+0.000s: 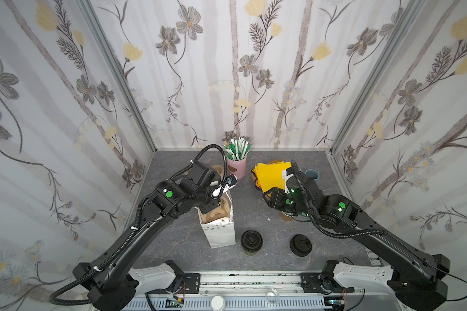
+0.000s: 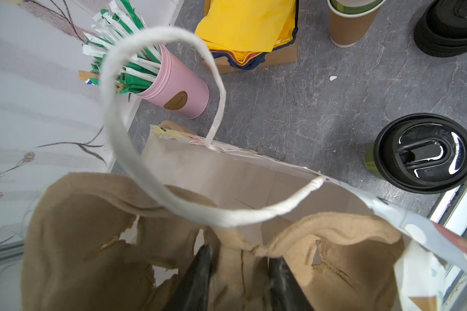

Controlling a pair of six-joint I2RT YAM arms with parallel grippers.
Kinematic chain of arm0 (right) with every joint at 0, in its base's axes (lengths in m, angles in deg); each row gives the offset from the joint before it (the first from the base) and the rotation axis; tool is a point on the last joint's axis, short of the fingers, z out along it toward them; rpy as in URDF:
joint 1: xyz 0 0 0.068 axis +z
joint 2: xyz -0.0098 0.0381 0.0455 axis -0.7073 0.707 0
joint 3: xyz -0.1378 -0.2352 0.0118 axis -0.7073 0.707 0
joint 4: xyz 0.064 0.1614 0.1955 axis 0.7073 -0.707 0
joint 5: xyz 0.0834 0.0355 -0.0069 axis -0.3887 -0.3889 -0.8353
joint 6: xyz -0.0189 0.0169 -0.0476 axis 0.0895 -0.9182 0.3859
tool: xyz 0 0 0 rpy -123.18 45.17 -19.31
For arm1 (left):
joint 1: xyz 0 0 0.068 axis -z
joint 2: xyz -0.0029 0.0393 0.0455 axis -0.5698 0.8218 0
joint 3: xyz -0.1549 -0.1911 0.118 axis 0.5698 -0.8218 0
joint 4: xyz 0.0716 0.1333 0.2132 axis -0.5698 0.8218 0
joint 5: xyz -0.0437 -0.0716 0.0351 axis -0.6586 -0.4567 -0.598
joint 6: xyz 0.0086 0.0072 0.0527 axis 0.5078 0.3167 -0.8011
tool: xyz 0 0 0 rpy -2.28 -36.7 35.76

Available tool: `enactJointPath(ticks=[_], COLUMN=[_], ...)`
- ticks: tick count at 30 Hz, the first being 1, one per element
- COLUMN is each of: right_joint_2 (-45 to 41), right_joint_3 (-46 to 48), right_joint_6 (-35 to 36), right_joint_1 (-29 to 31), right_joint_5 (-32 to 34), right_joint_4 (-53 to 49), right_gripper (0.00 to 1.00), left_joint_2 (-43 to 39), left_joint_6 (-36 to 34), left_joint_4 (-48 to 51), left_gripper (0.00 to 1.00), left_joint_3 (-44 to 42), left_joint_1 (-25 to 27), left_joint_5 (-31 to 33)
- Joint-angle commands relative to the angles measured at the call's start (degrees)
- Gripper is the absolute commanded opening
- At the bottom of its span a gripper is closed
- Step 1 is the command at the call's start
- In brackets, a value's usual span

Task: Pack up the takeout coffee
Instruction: 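Push the brown carrier down into the bag with the left gripper while right holds rim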

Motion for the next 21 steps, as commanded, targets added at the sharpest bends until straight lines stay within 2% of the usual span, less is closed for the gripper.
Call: enactJointPath(ticks=[1, 9, 18, 21], right_joint_2=[-0.3, -1.3, -2.2, -2.3], right_joint_3=[0.4, 1.2, 2.0, 2.1], right_joint_6=[-1.1, -1.6, -2.1, -2.2], right_joint_1=[0.1, 0.1, 0.1, 0.1], right_joint_5=[1.3, 1.4, 1.7, 1.8], right_joint_4=[0.1, -0.2, -0.5, -0.6], right_gripper=[0.54, 0.54, 0.55, 0.55], left_joint_2=[-0.2, -0.3, 0.6, 0.7], left_joint_6=[0.1, -3.3, -4.0, -4.2], left_joint_4=[1.4, 2.2, 2.0, 1.4], left_gripper=[0.35, 0.35, 0.38, 0.36], left_joint_3=[-0.9, -4.5, -5.4, -5.4], left_joint_1=[0.1, 0.1, 0.0, 0.0], left_joint_5=[-2.3, -3.4, -6.1, -7.3])
